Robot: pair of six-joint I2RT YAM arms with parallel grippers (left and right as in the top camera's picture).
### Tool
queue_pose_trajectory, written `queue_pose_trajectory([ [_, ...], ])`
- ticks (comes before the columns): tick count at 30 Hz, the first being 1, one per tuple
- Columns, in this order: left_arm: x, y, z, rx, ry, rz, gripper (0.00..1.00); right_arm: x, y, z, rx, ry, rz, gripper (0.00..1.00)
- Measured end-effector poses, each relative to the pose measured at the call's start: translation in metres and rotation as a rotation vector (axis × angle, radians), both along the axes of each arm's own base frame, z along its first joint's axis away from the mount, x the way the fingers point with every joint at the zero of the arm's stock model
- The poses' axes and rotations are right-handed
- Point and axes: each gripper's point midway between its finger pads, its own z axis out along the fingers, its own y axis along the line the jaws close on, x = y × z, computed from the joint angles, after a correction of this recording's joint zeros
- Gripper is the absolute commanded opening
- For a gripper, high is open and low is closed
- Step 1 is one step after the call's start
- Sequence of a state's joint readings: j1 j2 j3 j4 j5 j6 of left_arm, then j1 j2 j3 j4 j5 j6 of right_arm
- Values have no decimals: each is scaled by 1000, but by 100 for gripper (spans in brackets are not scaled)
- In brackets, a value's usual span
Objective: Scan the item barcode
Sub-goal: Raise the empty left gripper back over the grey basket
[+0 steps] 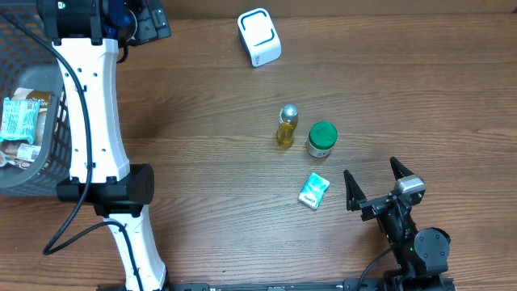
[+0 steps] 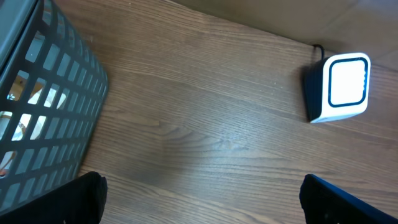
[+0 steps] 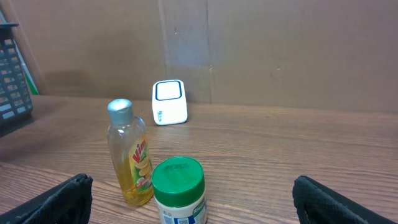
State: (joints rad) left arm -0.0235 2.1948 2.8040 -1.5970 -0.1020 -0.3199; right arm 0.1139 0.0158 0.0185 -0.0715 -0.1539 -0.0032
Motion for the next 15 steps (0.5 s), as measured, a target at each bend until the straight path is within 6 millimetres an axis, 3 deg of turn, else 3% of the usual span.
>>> queue_pose_trajectory([
  [15,0,1,0,26,2,-27,100,0,0,0,0,0,-1,100],
])
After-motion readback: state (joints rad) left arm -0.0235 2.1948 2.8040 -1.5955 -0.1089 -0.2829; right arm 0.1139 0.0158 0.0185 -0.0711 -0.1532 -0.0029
